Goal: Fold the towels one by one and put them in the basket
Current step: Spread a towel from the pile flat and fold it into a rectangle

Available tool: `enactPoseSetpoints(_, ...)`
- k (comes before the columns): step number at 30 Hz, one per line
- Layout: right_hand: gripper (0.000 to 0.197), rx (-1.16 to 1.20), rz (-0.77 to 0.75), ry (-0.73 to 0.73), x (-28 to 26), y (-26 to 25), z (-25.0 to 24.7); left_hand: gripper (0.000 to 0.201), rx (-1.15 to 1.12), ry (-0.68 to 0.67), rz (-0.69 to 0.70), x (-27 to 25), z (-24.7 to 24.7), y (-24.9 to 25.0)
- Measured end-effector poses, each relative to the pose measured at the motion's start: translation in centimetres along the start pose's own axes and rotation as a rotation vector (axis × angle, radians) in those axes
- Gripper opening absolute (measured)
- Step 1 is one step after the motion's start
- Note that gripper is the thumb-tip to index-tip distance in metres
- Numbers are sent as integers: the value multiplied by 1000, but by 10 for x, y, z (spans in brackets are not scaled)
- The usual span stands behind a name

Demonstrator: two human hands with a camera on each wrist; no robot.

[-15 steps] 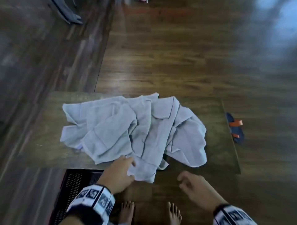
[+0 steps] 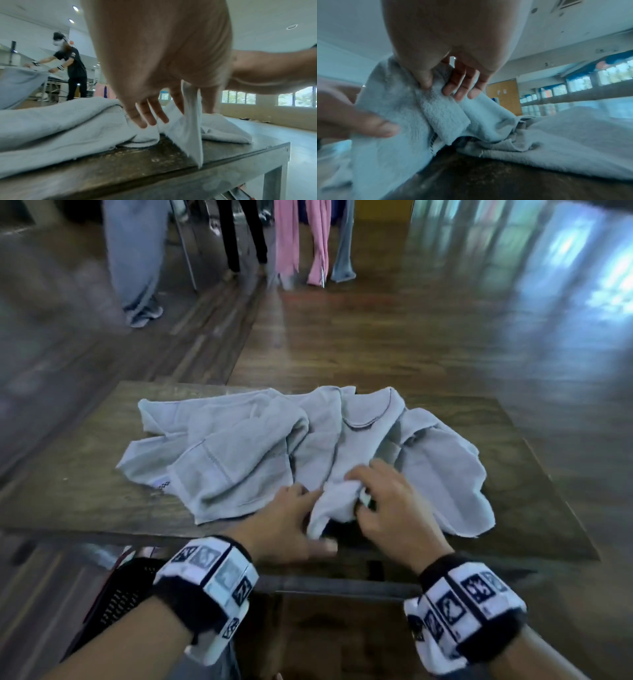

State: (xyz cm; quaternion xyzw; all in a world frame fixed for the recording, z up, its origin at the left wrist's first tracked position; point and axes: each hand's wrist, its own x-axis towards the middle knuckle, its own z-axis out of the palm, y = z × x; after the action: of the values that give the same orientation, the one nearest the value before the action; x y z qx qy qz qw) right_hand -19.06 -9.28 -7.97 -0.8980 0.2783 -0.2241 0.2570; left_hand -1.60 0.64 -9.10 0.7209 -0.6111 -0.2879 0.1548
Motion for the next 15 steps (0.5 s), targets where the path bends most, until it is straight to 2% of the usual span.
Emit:
enactPoseSetpoints(2, 23, 159, 56, 106, -4, -17, -21, 13, -226, 192, 69, -14, -8, 20)
enactPoseSetpoints(5, 23, 291, 152, 213, -12, -37, -53, 20, -503, 351, 81, -37, -29, 50)
enactPoseSetpoints(7, 19, 348, 181, 286, -19, -44, -70, 17, -565, 432, 107, -49, -45, 67)
enactPoseSetpoints(9, 7, 449, 214, 340, -29, -53, -86, 23, -597, 508, 148, -63, -64, 88)
enactPoseSetpoints(10, 10, 493, 232, 344, -34, -57, -93, 28, -613, 516, 171, -69, -72, 98)
enactPoseSetpoints(12, 40, 561, 281, 326, -43, -65, -105, 35, -635, 527, 202, -79, -81, 112)
enactPoseSetpoints(13, 45, 577, 286, 322, -49, -69, -109, 34, -643, 540, 215, -85, -84, 119)
enactPoseSetpoints(15, 40, 611, 260, 306, -56, -77, -113, 30, -682, 558, 240, -94, -85, 131)
